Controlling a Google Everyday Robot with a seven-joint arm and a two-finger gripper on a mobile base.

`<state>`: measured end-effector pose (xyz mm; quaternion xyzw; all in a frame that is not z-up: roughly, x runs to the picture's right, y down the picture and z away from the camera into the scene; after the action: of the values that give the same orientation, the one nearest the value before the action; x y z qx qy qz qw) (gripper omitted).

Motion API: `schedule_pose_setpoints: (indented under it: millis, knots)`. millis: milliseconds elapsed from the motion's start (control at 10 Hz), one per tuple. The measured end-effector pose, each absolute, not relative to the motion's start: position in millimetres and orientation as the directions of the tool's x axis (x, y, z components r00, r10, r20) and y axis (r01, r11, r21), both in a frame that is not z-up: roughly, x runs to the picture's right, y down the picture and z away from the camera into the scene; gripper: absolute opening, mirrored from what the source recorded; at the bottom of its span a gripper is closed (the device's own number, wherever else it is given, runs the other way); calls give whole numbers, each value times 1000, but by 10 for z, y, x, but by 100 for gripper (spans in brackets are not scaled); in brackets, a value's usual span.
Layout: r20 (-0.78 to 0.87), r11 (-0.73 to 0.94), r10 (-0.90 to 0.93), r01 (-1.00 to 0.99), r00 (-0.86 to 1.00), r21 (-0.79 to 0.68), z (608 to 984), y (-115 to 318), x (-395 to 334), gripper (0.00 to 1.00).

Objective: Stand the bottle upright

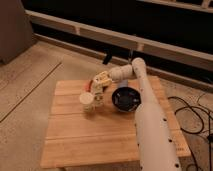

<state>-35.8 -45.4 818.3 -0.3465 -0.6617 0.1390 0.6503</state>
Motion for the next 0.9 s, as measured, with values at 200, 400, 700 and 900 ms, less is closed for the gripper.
schedule_pose_setpoints:
  millis: [200,400,700,900]
  knots:
    - [763,721,640,275,87,-636,8188,-450,-339,0]
    - [764,720,640,278,87,-635,8186,-450,-359,0]
    - [764,720,640,278,87,-635,8187,-450,-357,0]
    - [764,721,640,277,88,-636,8187,-449,-352,0]
